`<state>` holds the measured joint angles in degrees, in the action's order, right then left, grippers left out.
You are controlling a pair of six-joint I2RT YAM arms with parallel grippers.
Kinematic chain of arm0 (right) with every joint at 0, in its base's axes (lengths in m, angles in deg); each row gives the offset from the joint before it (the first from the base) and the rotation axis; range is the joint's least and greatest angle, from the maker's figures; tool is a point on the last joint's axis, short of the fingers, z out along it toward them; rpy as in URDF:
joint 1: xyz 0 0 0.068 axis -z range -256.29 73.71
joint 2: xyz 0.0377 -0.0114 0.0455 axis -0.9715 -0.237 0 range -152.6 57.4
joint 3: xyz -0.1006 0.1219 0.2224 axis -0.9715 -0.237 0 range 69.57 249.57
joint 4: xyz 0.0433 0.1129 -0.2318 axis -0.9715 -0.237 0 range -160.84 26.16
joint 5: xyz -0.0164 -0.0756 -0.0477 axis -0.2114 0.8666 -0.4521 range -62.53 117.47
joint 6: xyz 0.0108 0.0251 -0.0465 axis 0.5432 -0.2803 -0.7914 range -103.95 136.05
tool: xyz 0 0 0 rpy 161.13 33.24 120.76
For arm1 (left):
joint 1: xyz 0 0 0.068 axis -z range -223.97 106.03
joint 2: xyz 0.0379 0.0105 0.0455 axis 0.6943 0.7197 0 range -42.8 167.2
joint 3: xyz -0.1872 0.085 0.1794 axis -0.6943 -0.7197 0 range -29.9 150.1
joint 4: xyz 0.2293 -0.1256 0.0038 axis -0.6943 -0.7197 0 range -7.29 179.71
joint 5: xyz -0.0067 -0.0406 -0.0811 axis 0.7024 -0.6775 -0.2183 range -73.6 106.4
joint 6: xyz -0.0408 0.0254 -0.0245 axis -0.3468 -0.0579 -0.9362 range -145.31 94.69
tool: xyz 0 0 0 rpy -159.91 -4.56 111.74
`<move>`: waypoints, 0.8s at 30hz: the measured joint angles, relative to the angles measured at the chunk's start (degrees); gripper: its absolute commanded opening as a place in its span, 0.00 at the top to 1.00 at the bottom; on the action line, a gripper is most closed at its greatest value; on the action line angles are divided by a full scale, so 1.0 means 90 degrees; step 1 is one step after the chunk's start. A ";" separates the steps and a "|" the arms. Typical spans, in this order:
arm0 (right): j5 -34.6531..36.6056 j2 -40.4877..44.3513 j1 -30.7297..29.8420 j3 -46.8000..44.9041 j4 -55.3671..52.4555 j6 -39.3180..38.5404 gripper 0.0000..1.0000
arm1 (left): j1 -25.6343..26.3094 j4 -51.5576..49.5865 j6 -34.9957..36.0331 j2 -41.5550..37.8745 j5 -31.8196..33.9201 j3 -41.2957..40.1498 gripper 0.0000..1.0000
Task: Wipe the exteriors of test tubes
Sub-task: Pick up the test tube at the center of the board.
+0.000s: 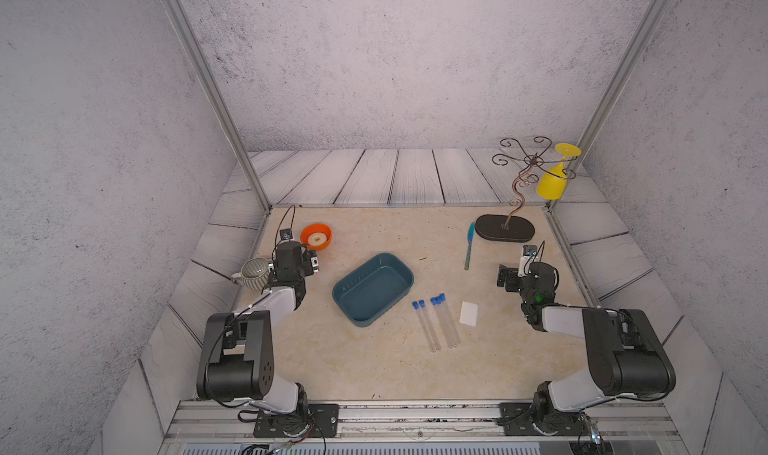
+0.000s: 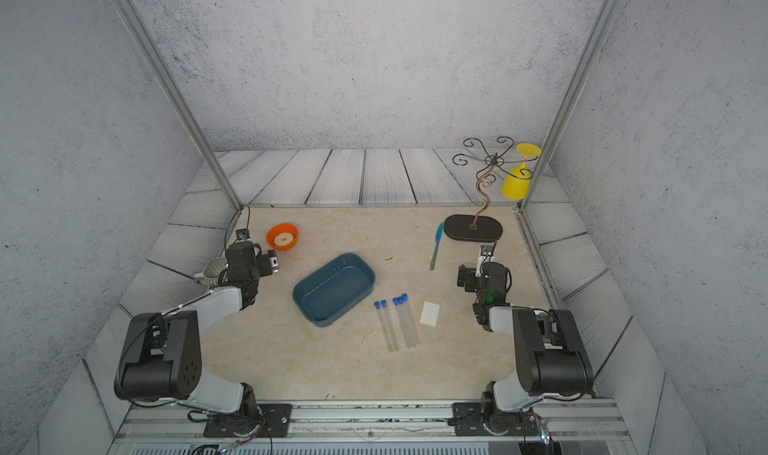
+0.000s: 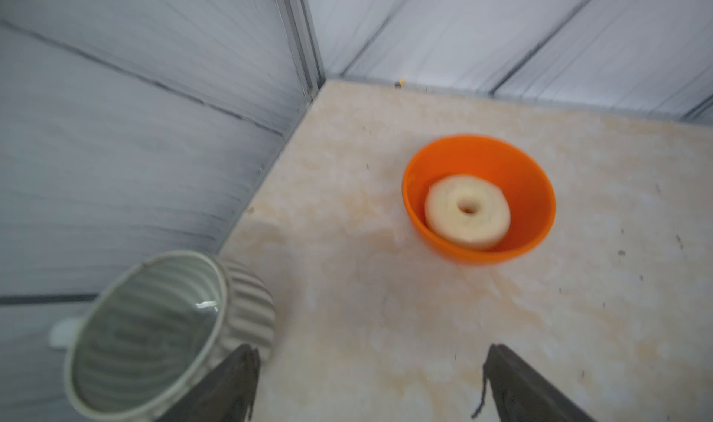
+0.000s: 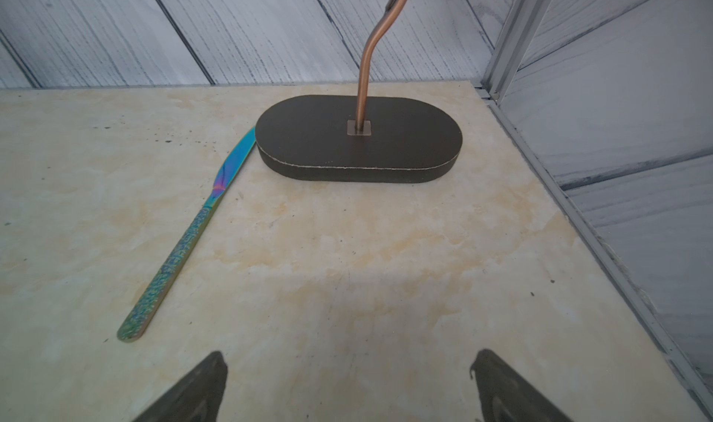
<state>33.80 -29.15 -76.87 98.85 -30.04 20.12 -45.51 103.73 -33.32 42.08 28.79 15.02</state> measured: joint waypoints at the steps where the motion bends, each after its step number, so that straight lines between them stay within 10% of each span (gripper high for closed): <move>1: 0.0124 0.0002 0.0000 0.0308 -0.0520 0.0087 0.01 | 0.0000 -0.0342 -0.0085 -0.0121 -0.0024 0.0223 0.13; 9: 0.0165 0.0318 -0.0034 0.3257 -0.4617 0.1032 0.01 | 0.0355 -0.3592 -0.1404 -0.0777 -0.0257 0.1889 0.23; 24: -0.1035 0.1005 -0.1192 0.3570 -0.8740 0.1503 0.05 | 0.3512 -0.8000 -0.3463 0.0542 -0.1362 0.5030 0.39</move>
<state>24.49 -20.10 -87.60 130.98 -108.70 33.65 -13.91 31.73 -64.49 46.95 16.52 60.29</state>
